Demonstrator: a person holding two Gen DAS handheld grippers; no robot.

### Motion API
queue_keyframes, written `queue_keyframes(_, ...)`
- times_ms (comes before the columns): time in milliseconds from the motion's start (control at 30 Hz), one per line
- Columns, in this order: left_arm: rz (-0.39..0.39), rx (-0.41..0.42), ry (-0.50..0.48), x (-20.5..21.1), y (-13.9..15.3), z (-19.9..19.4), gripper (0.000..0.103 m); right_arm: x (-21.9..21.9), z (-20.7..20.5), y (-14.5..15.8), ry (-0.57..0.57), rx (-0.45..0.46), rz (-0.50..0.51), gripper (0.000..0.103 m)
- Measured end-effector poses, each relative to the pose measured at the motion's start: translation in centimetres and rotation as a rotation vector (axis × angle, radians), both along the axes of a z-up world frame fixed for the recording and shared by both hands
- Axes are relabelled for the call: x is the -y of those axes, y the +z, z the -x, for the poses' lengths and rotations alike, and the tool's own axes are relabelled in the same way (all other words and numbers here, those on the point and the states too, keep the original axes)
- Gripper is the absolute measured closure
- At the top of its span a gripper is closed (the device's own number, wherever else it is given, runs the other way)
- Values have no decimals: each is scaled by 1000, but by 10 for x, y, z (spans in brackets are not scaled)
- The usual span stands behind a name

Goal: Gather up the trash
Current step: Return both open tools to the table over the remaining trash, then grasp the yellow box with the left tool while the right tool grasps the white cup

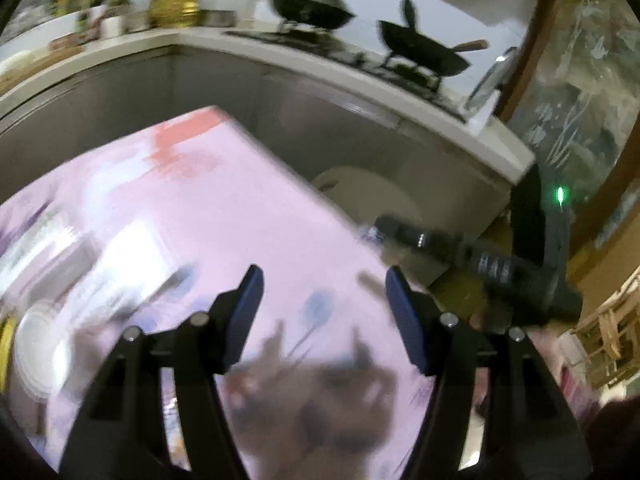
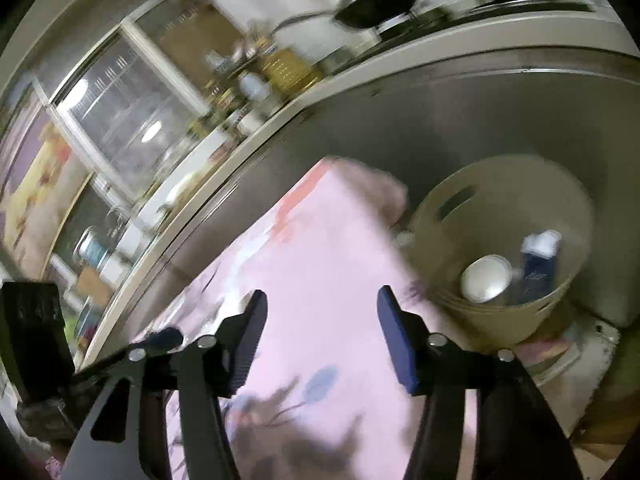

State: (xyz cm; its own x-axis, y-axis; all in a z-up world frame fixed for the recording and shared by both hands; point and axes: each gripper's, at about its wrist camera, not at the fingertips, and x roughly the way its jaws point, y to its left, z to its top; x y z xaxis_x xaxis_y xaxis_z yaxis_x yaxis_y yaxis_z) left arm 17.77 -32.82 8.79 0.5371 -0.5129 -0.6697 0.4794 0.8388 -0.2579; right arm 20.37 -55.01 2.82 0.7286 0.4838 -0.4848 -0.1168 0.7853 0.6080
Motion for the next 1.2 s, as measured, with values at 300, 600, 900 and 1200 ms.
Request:
queue_keyframes(300, -91, 14, 331, -167, -27, 83, 42, -125, 12, 0, 235, -36, 83, 55)
queue_keyframes(600, -89, 57, 535, -246, -48, 95, 42, -209, 29, 1, 367, -40, 200, 55)
queue_keyframes(900, -149, 108, 495, -237, -61, 50, 42, -239, 3, 20, 359, -41, 165, 55)
queue_keyframes(1200, -126, 78, 474, -232, -72, 37, 74, -274, -14, 9, 400, -64, 221, 54)
